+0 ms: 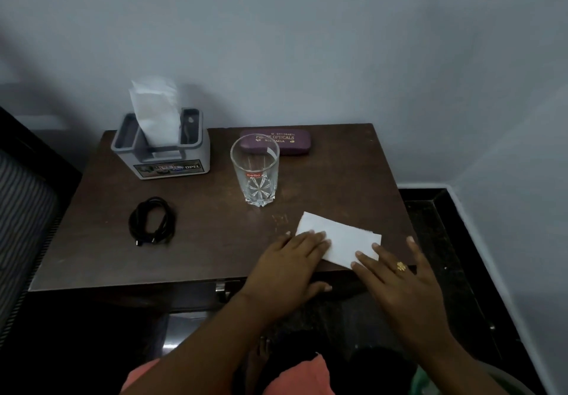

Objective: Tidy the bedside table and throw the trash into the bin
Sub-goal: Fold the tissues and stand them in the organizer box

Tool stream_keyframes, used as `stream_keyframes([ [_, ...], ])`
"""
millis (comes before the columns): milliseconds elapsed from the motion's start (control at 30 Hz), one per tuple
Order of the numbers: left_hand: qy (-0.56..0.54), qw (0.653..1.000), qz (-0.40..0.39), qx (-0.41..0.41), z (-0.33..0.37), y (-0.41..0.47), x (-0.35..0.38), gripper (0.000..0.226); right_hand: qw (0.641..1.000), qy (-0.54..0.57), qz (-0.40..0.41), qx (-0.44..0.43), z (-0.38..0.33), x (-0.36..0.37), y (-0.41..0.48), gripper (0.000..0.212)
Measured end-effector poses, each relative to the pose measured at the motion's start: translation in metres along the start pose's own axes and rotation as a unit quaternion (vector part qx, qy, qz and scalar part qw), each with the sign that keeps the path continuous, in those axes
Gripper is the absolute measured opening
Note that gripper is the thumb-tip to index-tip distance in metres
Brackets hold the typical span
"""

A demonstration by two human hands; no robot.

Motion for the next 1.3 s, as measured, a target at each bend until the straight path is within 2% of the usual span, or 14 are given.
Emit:
stream_keyframes([
  [133,0.032,0.999,0.014,-0.001,0.000,-0.005,-0.004,0.058,1.000,0.016,0.018,-0.007,-0.008,-0.023,0.015,0.026],
  [200,0.024,0.997,0.072,-0.006,0.001,-0.010,-0.012,0.040,0.999,0.026,0.031,-0.024,-0.019,-0.040,0.028,0.022],
  [267,-0.021,0.989,0.143,-0.026,0.000,-0.018,-0.026,0.026,0.998,0.045,0.027,-0.039,-0.032,-0.059,0.042,0.021],
  [333,-0.078,0.977,0.186,-0.062,-0.006,-0.032,-0.040,0.025,0.996,0.087,0.013,-0.030,-0.046,-0.075,0.058,0.022],
  [400,-0.169,0.955,0.216,-0.113,-0.017,-0.052,-0.051,0.030,0.984,0.176,0.004,0.021,-0.059,-0.085,0.074,0.029],
  [433,-0.215,0.938,0.236,-0.136,-0.022,-0.064,-0.056,0.031,0.970,0.236,-0.007,0.055,-0.067,-0.087,0.082,0.039],
  [533,-0.366,0.849,0.317,-0.213,-0.042,-0.100,-0.069,0.028,0.890,0.427,-0.044,0.152,-0.098,-0.087,0.102,0.076],
  [600,-0.449,0.788,0.349,-0.235,-0.057,-0.118,-0.078,0.020,0.807,0.541,-0.104,0.212,-0.122,-0.078,0.111,0.091],
  [667,-0.476,0.763,0.376,-0.222,-0.071,-0.133,-0.090,0.014,0.729,0.613,-0.197,0.232,-0.148,-0.064,0.121,0.092],
  [733,-0.482,0.751,0.397,-0.214,-0.087,-0.141,-0.104,0.014,0.692,0.645,-0.248,0.207,-0.172,-0.052,0.135,0.076],
  [800,-0.495,0.734,0.413,-0.213,-0.102,-0.145,-0.116,0.009,0.696,0.644,-0.254,0.190,-0.190,-0.048,0.153,0.050],
  [900,-0.483,0.751,0.407,-0.191,-0.127,-0.139,-0.137,0.011,0.718,0.633,-0.225,0.182,-0.207,-0.047,0.186,0.033],
  [1134,-0.414,0.787,0.424,-0.172,-0.198,-0.110,-0.180,0.017,0.792,0.563,-0.118,0.202,-0.220,-0.030,0.270,0.030],
  [1300,-0.375,0.820,0.403,-0.157,-0.242,-0.089,-0.184,0.022,0.846,0.488,-0.049,0.212,-0.224,-0.013,0.305,0.029],
])
Point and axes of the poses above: each hand's wrist, its own y-axis towards the middle knuckle, its own x-axis out of the palm, z = x × y, the point moved 2 cm from there along y, towards the middle knuckle, and after that the axes turned 10 degrees about x, right-handed, at the moved point
